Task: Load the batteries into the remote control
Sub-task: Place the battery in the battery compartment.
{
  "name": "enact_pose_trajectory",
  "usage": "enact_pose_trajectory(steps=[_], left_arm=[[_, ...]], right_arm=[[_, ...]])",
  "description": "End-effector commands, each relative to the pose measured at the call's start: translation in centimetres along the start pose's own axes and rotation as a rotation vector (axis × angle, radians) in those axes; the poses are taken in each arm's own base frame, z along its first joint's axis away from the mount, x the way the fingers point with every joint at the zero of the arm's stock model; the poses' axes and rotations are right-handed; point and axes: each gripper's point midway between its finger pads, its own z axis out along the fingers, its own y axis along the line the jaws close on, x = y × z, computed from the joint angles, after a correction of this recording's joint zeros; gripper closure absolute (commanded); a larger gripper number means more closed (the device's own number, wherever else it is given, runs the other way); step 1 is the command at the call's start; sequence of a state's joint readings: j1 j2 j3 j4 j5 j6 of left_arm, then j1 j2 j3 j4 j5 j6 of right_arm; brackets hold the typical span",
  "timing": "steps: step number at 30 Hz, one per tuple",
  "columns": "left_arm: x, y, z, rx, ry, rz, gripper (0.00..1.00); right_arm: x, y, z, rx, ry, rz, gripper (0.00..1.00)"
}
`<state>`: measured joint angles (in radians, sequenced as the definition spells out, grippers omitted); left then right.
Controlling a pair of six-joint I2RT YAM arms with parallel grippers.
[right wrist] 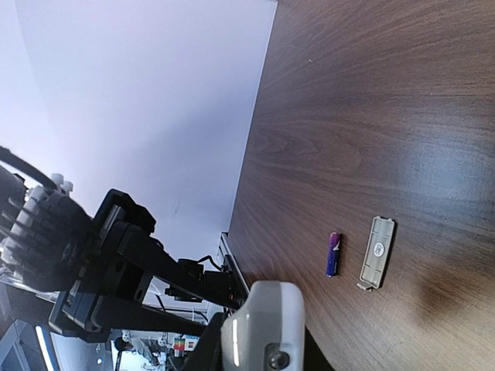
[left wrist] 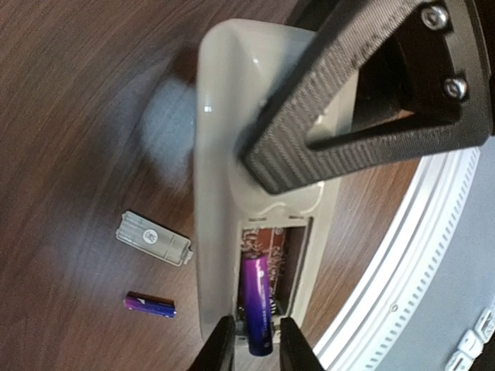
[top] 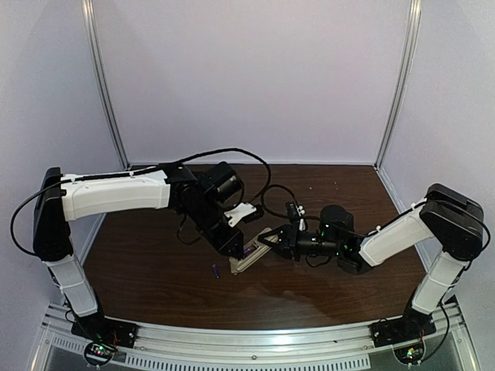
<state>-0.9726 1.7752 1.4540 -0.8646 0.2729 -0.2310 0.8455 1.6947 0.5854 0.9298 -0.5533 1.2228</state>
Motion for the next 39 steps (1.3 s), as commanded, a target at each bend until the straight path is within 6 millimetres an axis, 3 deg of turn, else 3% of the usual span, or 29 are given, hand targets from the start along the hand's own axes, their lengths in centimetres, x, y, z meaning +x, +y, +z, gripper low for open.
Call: enact_pose_trajectory(steps=[1,8,15,28,34,38,39], left_arm=[[-0.2,0.6,0.1,-0.032,0.007,-0.01,0.75],[-1.1,0.2,-0.5,-0.023,-0.038,-0.013,0.68],[-2.2,-0.6,-1.9,0.008,-0.107,-0.001,0.52],[-4.7,-0.7,-7.3,0.027,-0.345,0.053,0.33],[-4.3,-2.6,-10.9,0.044,-0.525,0.287,0.29],[-2.3,-4.2,-14.1,0.031,-0.692,0.505,0.22],[-1.8,-4.4,-14.1,0.03,-0.696,0.544,0.21]], right_arm=[[-0.1,1.7,0.4,-0.06,0.003,-0.01,1.0],[0.4,1.1,0.3,-0.058,0.016,0.01,1.0],[0.7,1.0,0.2,-0.063,0.029,0.025,1.0],[1.5,1.2,-0.8,-0.072,0.05,0.048,1.0],[2.1,1.2,-1.4,-0.048,0.076,0.044,1.0],[2.4,1.6,-1.6,-0.038,0.103,0.035,1.0],[2.5,1.7,-1.7,-0.037,0.11,0.035,1.0]])
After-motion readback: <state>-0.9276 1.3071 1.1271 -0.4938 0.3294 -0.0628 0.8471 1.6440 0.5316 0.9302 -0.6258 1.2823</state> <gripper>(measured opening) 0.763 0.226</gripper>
